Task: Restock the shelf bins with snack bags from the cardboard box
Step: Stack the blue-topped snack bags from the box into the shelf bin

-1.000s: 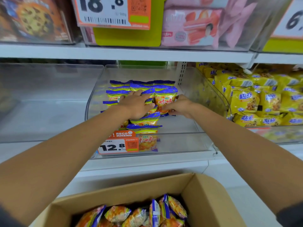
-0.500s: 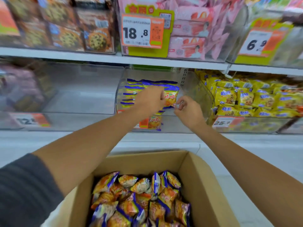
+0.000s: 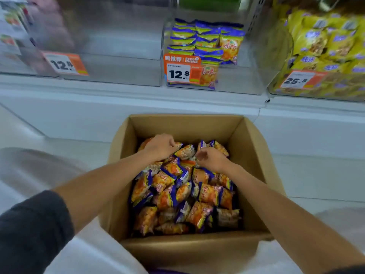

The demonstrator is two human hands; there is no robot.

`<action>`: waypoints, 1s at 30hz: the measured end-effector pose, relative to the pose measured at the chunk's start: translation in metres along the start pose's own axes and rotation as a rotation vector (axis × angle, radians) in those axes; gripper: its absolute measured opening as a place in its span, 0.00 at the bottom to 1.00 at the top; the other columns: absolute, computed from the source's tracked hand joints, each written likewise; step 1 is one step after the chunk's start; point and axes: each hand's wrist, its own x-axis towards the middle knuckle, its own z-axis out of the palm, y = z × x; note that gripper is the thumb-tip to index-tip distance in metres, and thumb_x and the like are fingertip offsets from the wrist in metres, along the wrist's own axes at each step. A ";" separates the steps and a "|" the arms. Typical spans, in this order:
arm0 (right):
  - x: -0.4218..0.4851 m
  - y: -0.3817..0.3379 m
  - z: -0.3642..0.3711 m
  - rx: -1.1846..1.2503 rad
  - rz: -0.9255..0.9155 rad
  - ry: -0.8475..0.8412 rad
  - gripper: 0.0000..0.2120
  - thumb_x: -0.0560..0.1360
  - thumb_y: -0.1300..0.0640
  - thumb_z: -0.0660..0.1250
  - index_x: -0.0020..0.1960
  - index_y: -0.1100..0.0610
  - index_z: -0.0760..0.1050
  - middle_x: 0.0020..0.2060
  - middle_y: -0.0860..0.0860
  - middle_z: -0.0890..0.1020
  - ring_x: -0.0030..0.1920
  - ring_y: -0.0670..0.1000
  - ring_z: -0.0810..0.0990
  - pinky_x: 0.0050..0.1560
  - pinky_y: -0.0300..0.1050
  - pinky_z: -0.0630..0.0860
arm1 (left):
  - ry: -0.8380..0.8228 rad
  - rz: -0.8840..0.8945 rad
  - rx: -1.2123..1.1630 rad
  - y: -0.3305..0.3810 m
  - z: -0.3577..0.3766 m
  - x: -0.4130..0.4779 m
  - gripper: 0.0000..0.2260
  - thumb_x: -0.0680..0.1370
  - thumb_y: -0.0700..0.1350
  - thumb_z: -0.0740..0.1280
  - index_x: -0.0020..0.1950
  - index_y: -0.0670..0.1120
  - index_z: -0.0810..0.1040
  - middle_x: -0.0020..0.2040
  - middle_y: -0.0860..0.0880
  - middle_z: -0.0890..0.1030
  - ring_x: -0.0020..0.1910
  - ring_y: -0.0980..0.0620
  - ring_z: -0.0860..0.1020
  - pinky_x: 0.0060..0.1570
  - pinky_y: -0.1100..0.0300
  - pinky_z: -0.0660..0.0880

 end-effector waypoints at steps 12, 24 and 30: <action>-0.005 0.038 0.098 -0.246 -0.044 -0.229 0.17 0.76 0.59 0.68 0.65 0.53 0.76 0.65 0.54 0.73 0.67 0.56 0.70 0.68 0.49 0.66 | -0.091 -0.056 -0.183 -0.067 0.049 -0.011 0.06 0.78 0.48 0.68 0.54 0.49 0.79 0.53 0.49 0.80 0.52 0.54 0.78 0.47 0.61 0.75; -0.027 -0.006 -0.001 0.454 0.063 0.022 0.15 0.77 0.48 0.67 0.52 0.60 0.81 0.48 0.58 0.84 0.46 0.54 0.84 0.52 0.52 0.81 | -0.274 -0.243 -0.805 -0.036 0.034 -0.027 0.29 0.69 0.59 0.74 0.67 0.54 0.71 0.63 0.51 0.76 0.62 0.51 0.76 0.59 0.49 0.78; -0.040 -0.028 0.020 0.256 -0.188 0.285 0.13 0.73 0.51 0.73 0.55 0.55 0.82 0.51 0.44 0.81 0.51 0.40 0.78 0.50 0.28 0.71 | -0.472 -0.453 -1.334 -0.025 0.026 -0.032 0.25 0.74 0.57 0.70 0.65 0.45 0.73 0.62 0.42 0.77 0.63 0.42 0.77 0.56 0.47 0.79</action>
